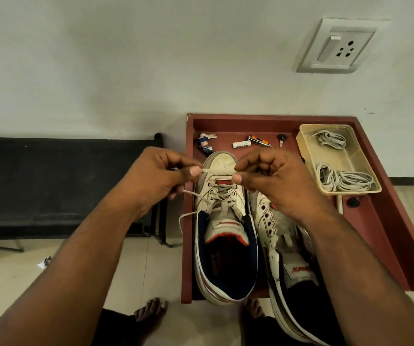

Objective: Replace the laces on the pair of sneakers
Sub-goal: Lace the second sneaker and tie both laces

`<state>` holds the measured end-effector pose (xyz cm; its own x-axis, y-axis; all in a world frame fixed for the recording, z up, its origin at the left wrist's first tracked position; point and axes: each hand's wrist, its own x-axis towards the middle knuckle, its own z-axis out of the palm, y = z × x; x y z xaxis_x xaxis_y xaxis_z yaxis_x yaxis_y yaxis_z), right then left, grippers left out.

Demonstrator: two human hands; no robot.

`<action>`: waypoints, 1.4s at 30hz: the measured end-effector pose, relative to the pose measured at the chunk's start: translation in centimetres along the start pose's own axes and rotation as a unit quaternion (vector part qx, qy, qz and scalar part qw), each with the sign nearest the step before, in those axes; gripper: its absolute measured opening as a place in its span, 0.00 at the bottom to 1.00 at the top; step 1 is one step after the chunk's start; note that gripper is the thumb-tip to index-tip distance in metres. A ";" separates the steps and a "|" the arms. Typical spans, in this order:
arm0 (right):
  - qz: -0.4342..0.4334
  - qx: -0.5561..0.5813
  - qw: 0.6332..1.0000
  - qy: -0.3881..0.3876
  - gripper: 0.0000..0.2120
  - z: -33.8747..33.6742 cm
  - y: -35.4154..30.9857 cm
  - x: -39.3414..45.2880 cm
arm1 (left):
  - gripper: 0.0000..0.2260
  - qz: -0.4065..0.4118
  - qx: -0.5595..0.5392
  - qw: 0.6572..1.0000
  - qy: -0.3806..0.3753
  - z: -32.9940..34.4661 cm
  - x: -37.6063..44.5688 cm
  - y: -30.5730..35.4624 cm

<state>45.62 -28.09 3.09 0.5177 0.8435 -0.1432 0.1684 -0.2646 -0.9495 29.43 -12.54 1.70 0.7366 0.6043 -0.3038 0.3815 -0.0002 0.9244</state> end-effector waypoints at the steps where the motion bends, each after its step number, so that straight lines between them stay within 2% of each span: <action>1: 0.002 -0.025 1.000 0.005 0.05 -0.3 0.2 0.0 | 0.05 -0.006 0.065 0.997 0.037 -0.6 0.1 -0.1; 3: 0.006 -0.033 0.999 0.001 0.05 -0.1 0.5 0.1 | 0.07 -0.014 0.192 0.979 0.063 -1.2 0.2 -0.2; 4: 0.006 -0.032 0.999 -0.006 0.05 0.3 0.6 0.2 | 0.12 -0.018 0.195 0.979 0.047 -1.0 0.0 -0.2; 6: -0.005 -0.037 0.999 -0.013 0.05 1.3 0.9 0.4 | 0.21 -0.009 0.089 0.996 -0.026 0.3 -0.3 0.3; 7: -0.012 -0.034 0.999 -0.014 0.05 1.6 1.0 0.5 | 0.21 -0.002 0.044 0.998 -0.053 0.9 -0.4 0.5; 9: -0.010 -0.009 1.000 -0.012 0.05 1.8 1.1 0.6 | 0.14 0.026 0.057 0.996 -0.059 1.7 -0.2 0.7; 12: 0.006 0.022 1.000 -0.012 0.05 1.5 1.2 0.6 | 0.03 0.033 0.085 0.995 -0.029 2.0 0.1 0.5; 15: 0.025 -0.005 1.000 0.010 0.04 1.3 1.4 0.6 | 0.01 0.021 0.123 0.992 -0.022 2.3 0.1 0.0; 17: 0.054 -0.104 0.993 0.005 0.04 1.3 1.4 0.8 | 0.02 0.013 0.145 0.989 0.008 2.7 0.4 -0.5; 20: 0.103 -0.290 0.950 -0.056 0.07 2.1 1.3 0.4 | 0.02 -0.009 0.152 0.988 0.034 3.6 0.8 -1.4; 24: 0.108 -0.418 0.897 -0.094 0.05 3.2 -0.3 0.0 | 0.04 -0.023 0.172 0.984 0.044 5.2 0.9 -1.7; 28: 0.078 -0.484 0.867 -0.092 0.07 3.9 -1.0 -1.1 | 0.01 -0.024 0.174 0.984 0.011 5.1 1.0 -1.7; 32: 0.113 -0.548 0.826 -0.067 0.12 4.5 -0.4 -1.6 | 0.05 -0.011 0.223 0.974 -0.042 4.5 1.0 -1.2; 34: 0.109 -0.561 0.818 -0.066 0.13 4.5 0.1 -1.4 | 0.06 -0.009 0.226 0.973 -0.050 4.2 1.0 -1.1; 36: 0.121 -0.523 0.840 -0.080 0.11 4.5 0.9 -1.2 | 0.06 -0.010 0.219 0.974 -0.052 3.9 0.9 -1.0; 39: 0.160 -0.328 0.929 -0.060 0.04 3.9 2.0 -0.7 | 0.06 -0.009 0.209 0.976 -0.052 3.7 0.8 -0.8; 40: 0.168 -0.257 0.951 -0.038 0.02 3.7 2.1 -0.7 | 0.05 -0.008 0.208 0.977 -0.053 3.7 0.7 -0.7; 42: 0.181 -0.155 0.971 -0.005 0.02 3.5 2.3 -0.8 | 0.04 -0.008 0.205 0.977 -0.057 3.7 0.7 -0.5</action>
<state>42.65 -27.74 0.08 0.5827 0.6730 -0.4556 0.2227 -0.6713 -0.7069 31.83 -15.11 0.15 0.7772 0.5138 -0.3632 0.5681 -0.3249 0.7561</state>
